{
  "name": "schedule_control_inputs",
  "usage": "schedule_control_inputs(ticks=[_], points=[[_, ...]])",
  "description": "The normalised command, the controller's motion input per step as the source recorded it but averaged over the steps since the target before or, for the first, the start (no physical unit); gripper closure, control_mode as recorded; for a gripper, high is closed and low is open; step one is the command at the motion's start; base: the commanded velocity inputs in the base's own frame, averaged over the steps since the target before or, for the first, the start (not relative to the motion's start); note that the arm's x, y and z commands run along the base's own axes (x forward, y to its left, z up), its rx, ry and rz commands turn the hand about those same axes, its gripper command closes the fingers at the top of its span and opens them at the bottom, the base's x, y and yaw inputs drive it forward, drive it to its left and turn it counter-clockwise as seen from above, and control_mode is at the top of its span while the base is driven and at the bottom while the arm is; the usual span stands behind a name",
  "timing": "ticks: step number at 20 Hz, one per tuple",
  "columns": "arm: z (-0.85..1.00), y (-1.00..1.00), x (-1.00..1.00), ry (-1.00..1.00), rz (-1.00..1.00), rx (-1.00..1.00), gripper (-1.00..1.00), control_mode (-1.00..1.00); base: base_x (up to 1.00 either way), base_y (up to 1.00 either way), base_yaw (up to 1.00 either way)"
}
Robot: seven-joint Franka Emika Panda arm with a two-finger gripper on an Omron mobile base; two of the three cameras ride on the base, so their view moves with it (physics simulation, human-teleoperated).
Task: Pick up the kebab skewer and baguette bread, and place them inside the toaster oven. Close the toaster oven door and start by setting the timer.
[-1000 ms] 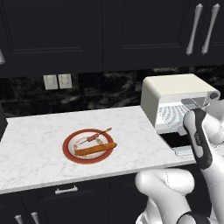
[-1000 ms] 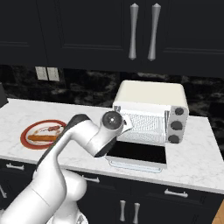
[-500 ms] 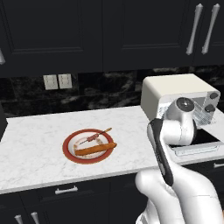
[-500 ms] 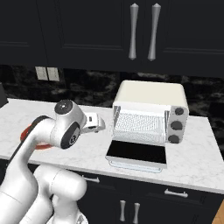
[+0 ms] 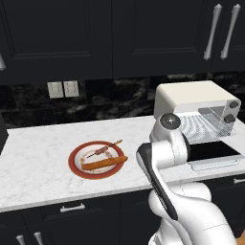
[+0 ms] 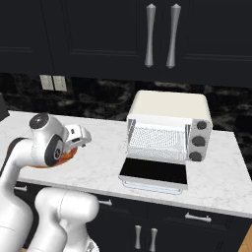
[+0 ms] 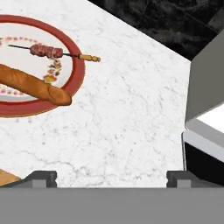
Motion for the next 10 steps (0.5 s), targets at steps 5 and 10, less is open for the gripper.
schedule_control_inputs(ticks=[5,10], points=[[0.01,0.72,0.12,0.19,0.38,0.00,-1.00,-1.00,0.00,0.00,0.00],[0.00,0.71,0.24,0.31,0.24,0.00,-1.00,-1.00,0.00,0.00,0.00]])
